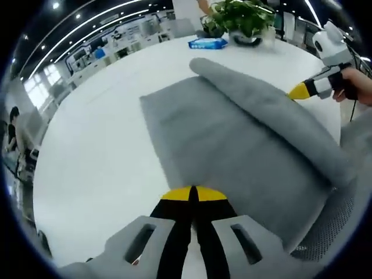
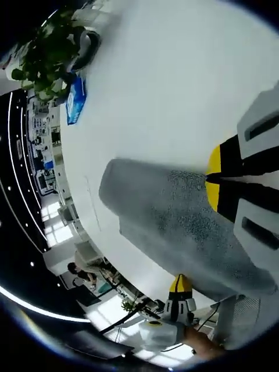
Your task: Open the folded towel by lifting each exposed corner and separating the folded layers until the towel lies flat within the target outline without major curled edges
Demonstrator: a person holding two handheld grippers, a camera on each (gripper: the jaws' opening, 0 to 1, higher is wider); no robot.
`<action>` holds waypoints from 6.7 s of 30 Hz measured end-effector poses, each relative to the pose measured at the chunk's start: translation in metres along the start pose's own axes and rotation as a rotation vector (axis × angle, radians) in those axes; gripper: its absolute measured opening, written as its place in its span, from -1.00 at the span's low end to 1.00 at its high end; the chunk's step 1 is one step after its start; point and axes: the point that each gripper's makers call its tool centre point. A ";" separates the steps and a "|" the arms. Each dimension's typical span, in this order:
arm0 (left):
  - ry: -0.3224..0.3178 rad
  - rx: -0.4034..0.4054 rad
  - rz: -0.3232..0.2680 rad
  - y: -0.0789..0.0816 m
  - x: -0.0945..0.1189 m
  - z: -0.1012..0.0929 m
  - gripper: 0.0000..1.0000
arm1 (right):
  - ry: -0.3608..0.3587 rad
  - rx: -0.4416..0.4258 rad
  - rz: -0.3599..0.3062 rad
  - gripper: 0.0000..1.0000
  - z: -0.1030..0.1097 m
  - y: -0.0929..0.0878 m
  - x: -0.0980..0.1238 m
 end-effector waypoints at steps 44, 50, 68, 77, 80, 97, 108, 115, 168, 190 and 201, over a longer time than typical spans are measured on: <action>0.221 0.399 -0.017 -0.023 0.025 0.062 -0.63 | -0.007 0.114 -0.268 -0.86 0.002 0.060 0.023; 0.191 0.453 -0.024 -0.024 0.021 0.056 -0.83 | 0.026 0.125 -0.242 -0.89 0.012 0.055 0.017; -0.042 0.274 -0.229 0.048 0.014 -0.007 -0.99 | 0.272 -0.115 -0.141 -0.91 0.077 0.027 0.001; -0.178 -0.025 -0.200 0.053 0.006 -0.063 -0.98 | 0.380 -0.396 -0.079 -0.88 0.109 0.013 -0.007; -0.202 -0.127 -0.190 0.053 0.004 -0.076 -0.98 | 0.372 -0.427 -0.067 -0.87 0.111 0.012 -0.011; -0.225 -0.408 -0.192 0.051 0.001 -0.095 -0.98 | 0.380 -0.629 0.047 -1.00 0.136 0.004 -0.048; -0.126 -0.022 -0.364 0.087 0.019 -0.043 -0.99 | 0.307 -0.459 0.017 -1.00 0.111 0.003 -0.044; 0.060 0.124 -0.104 0.021 0.004 0.021 -0.99 | 0.301 -0.308 -0.025 -1.00 0.105 0.009 -0.038; 0.154 -0.094 0.107 -0.047 0.027 0.116 -1.00 | -0.034 -0.057 0.003 -1.00 -0.060 0.021 0.017; 0.262 -0.065 0.188 -0.087 0.065 0.182 -1.00 | -0.155 -0.067 0.008 -1.00 -0.122 0.021 0.042; 0.303 -0.044 0.219 -0.101 0.085 0.202 -1.00 | -0.213 -0.089 0.001 -1.00 -0.146 0.019 0.055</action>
Point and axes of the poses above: the point that each gripper's makers call its tool centre point, and the gripper's own axes: x roughly backward along the fingers, z roughly to its left, y roughly out of its top, and after that the axes turned 11 degrees about -z, right-handed
